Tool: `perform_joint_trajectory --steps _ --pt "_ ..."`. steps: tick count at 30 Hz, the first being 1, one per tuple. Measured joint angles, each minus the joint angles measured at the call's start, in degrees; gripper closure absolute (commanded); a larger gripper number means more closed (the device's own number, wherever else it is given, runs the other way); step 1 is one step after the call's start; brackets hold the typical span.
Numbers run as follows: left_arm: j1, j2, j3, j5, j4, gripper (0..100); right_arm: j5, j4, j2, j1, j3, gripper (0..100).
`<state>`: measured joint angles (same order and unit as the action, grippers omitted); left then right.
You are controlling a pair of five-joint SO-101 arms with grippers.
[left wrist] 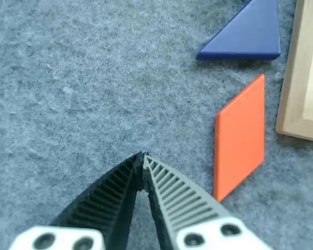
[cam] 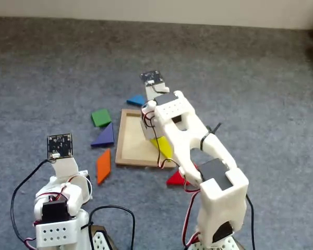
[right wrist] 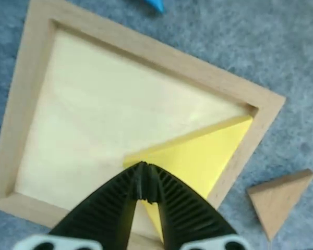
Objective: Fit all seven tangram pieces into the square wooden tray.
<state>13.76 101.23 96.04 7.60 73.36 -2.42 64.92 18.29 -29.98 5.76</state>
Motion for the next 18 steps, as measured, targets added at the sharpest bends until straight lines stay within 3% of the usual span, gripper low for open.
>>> perform_joint_trajectory --steps 4,8,18 --pt "0.0 0.0 0.0 0.0 0.0 99 1.67 0.7 -8.53 0.0 2.64 98.3" --pt "0.0 0.0 0.0 0.0 0.0 99 8.09 2.9 -19.52 0.0 8.7 98.3" --pt "0.0 0.0 0.0 0.0 0.0 99 31.82 12.92 -40.97 1.49 25.32 98.3"
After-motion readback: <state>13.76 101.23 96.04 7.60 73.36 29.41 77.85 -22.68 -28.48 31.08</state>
